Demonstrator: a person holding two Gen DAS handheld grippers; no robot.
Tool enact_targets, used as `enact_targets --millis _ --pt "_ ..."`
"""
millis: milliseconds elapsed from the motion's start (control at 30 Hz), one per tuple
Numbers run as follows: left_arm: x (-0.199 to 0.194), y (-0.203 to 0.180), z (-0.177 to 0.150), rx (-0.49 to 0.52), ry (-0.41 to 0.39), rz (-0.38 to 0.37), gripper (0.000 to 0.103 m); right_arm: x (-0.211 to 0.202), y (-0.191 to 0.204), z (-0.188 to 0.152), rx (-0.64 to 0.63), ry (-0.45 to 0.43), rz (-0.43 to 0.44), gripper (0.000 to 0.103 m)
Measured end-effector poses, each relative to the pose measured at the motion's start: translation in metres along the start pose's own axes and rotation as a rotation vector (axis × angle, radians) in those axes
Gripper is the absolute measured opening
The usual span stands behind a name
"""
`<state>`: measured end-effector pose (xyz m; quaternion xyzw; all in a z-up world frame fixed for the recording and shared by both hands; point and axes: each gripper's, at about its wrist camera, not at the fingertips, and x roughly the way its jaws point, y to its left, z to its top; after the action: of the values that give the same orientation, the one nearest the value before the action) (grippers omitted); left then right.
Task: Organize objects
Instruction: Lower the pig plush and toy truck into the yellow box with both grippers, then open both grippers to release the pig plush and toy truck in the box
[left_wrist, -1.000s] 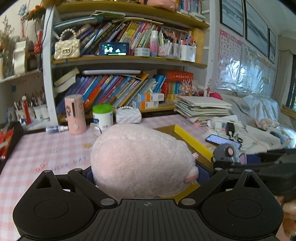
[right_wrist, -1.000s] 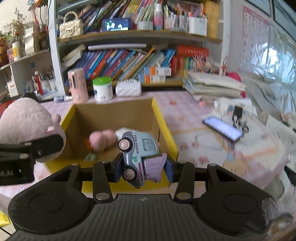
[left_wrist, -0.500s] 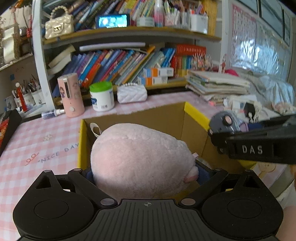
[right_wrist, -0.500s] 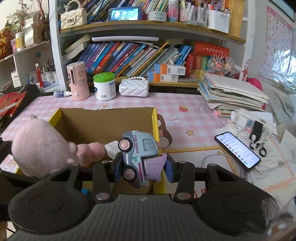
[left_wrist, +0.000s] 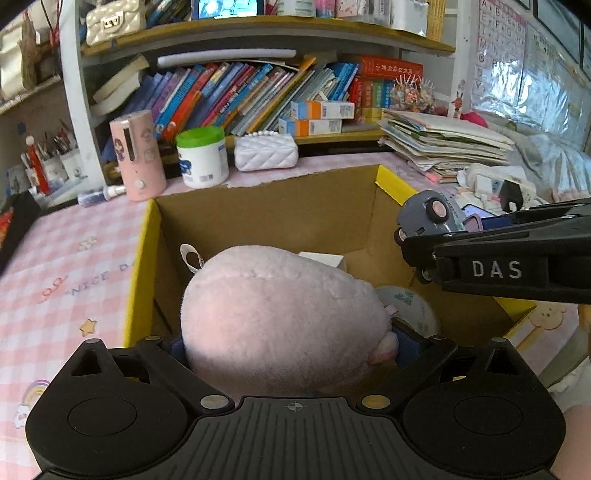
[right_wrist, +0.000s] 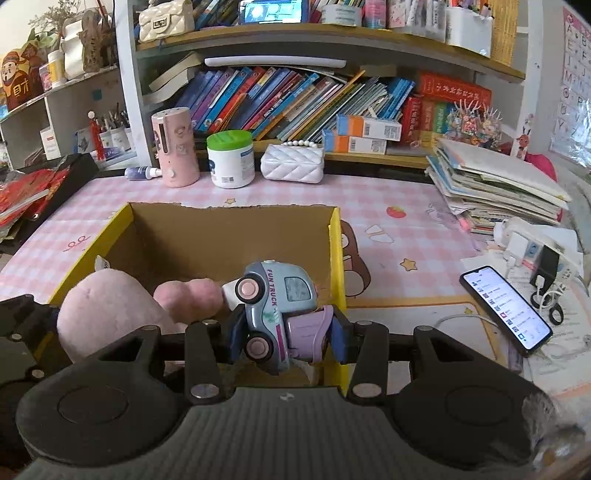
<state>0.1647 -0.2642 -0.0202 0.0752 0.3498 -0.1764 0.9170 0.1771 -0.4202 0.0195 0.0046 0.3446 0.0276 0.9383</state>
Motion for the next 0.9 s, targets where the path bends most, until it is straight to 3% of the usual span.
enact_targets --millis 267,467,767,900 --pt "-0.01 0.0 0.001 0.036 -0.003 0.024 0.102 0.009 0.001 0.004 0.007 0.015 0.029 0.042" --pt "-0.019 0.0 0.003 0.061 -0.049 0.028 0.103 0.014 0.005 0.007 0.008 0.023 0.046 0.042" --pt "-0.031 0.009 -0.001 0.025 -0.055 0.049 0.103 0.02 0.013 0.006 -0.003 0.042 0.072 0.042" --pt "-0.043 0.018 -0.007 -0.008 -0.06 0.056 0.103 0.031 0.023 0.004 -0.037 0.089 0.08 0.042"
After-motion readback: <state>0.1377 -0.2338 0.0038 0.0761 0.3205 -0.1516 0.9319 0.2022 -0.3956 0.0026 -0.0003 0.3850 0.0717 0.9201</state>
